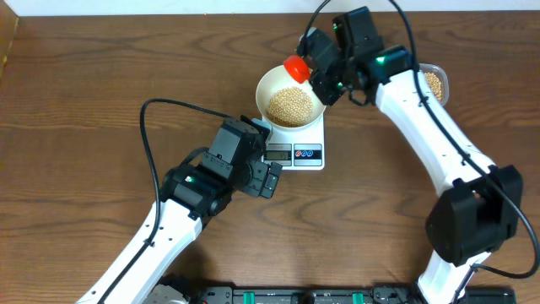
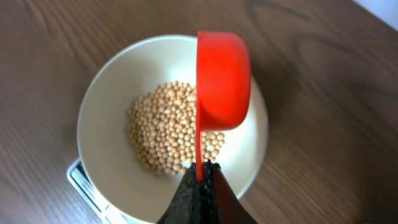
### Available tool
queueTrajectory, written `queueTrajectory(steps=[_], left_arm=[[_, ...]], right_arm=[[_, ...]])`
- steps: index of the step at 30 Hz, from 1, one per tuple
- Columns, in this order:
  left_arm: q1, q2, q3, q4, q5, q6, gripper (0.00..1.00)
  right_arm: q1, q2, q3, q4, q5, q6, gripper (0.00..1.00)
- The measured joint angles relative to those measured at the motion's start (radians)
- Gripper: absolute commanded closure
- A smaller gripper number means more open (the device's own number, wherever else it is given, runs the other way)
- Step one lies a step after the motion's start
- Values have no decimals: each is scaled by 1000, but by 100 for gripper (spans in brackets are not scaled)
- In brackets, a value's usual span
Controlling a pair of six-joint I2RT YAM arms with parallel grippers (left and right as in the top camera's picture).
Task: Scoop item into bowl and weigh 50g on scale
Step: 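Move the empty scoop right back over the soybean tub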
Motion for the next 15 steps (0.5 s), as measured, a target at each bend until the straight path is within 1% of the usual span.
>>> queueTrajectory(steps=[5,9,15], left_arm=[[0,0,0,0,0,0,4],[0,0,0,0,0,0,4],[0,0,0,0,0,0,4]], right_arm=[[-108,-45,0,24,-117,51,99],[-245,-98,0,27,-212,93,99],[-420,-129,2,21,-288,153,99]])
